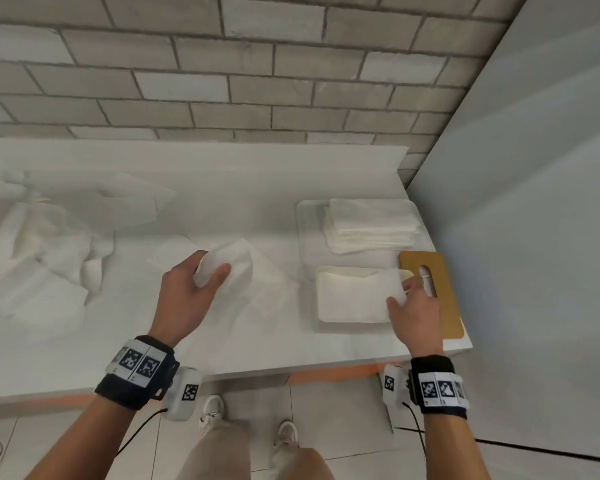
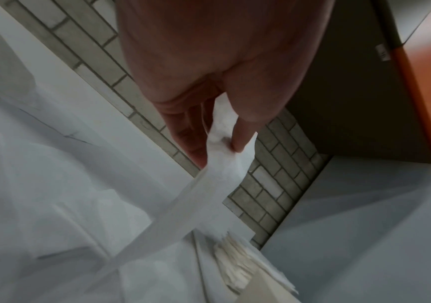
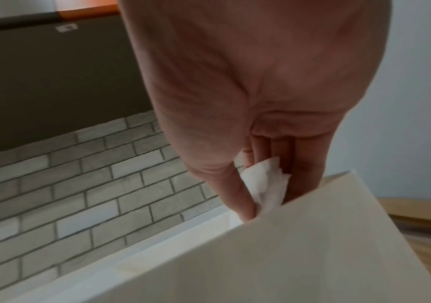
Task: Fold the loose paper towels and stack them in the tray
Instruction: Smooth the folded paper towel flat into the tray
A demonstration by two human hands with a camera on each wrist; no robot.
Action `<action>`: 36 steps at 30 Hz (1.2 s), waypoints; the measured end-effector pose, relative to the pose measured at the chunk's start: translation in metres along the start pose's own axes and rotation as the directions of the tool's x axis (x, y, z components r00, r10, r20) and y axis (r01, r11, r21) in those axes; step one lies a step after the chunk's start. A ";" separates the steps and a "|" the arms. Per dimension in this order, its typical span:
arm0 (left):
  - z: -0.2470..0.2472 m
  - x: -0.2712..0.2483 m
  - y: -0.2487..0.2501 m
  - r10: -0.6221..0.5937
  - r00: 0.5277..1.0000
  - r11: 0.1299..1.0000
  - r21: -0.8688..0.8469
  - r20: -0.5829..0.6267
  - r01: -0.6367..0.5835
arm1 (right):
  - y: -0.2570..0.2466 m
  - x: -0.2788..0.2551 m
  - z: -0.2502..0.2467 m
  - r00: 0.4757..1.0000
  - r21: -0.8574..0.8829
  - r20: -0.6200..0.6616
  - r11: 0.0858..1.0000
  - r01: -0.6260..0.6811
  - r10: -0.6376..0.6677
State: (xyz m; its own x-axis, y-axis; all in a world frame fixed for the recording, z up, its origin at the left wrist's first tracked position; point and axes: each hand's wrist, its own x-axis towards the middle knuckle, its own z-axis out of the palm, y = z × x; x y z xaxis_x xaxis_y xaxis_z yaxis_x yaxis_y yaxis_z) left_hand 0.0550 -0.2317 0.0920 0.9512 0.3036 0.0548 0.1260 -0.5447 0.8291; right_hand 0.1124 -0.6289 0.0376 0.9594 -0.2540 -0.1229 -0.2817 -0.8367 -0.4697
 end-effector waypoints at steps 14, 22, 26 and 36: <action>0.069 -0.028 0.146 0.304 0.927 0.910 -0.354 0.218 -0.215 | -0.058 -0.050 -0.050 0.849 0.809 0.124 0.548 0.213 -0.513; 0.121 -0.003 0.123 0.236 0.972 0.963 -0.136 0.008 -0.233 | -0.001 -0.023 -0.050 0.999 0.856 0.042 0.517 -0.019 -0.033; 0.171 -0.005 0.075 0.136 0.986 0.968 0.200 0.095 -0.153 | 0.023 0.007 -0.023 0.988 0.468 -0.150 0.879 0.093 -0.025; 0.186 0.010 0.076 0.474 0.808 0.741 0.336 0.351 -0.581 | 0.007 0.011 -0.022 0.929 0.030 -0.112 0.934 0.357 -0.352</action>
State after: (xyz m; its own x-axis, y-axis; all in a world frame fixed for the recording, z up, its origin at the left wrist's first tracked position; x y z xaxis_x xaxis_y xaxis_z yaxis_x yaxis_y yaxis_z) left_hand 0.1265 -0.4156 0.0519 0.9268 -0.2876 0.2415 -0.3647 -0.8429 0.3957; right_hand 0.1211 -0.6478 0.0522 0.9888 0.0039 0.1493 0.0802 -0.8571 -0.5089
